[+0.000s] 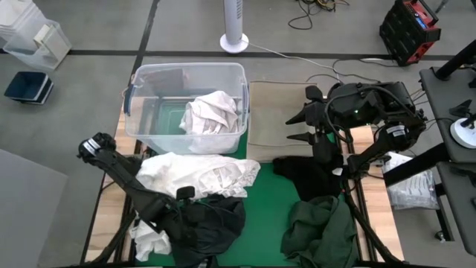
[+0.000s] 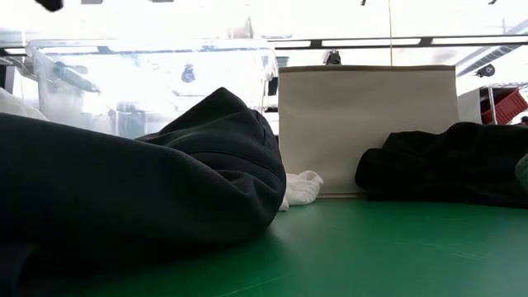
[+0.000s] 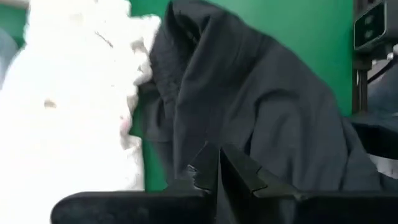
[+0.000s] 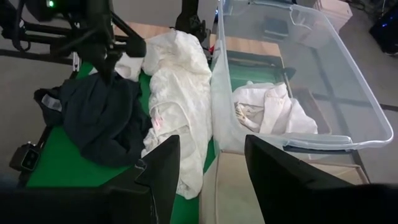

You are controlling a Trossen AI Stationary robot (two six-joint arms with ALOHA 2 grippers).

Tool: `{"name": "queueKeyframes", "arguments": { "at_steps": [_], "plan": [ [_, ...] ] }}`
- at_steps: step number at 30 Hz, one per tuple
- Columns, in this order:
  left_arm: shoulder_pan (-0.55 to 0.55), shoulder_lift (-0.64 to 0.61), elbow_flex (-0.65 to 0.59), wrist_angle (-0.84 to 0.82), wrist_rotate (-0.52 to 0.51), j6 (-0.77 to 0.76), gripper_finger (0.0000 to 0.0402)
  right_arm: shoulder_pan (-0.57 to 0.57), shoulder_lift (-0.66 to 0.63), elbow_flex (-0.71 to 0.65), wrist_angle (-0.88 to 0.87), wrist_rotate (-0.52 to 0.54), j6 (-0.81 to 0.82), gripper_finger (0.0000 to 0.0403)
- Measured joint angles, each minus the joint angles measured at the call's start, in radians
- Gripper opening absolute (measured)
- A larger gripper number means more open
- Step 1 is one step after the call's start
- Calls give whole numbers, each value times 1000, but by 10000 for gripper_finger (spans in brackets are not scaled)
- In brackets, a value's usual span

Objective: Sort clothes
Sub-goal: Put the black shorts into the gray laundry bin

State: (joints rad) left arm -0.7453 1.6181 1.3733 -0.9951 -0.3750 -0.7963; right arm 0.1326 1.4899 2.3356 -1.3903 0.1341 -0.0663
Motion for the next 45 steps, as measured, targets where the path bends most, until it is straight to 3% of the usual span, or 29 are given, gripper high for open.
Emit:
{"name": "queueKeyframes", "arguments": {
  "at_steps": [6,13,24,30,45],
  "plan": [
    [27,36,-1,-1,25,-28,11,0,0,0,5,0,1,177],
    [64,50,-1,-2,112,-191,77,0,0,0,6,0,4,176],
    [26,50,-80,47,-2,-107,184,0,0,0,15,0,0,180],
    [-23,50,-176,148,-27,-147,191,0,0,0,15,0,-10,181],
    [-24,49,-383,319,-6,-290,191,0,0,0,16,-1,-13,183]
  ]
}}
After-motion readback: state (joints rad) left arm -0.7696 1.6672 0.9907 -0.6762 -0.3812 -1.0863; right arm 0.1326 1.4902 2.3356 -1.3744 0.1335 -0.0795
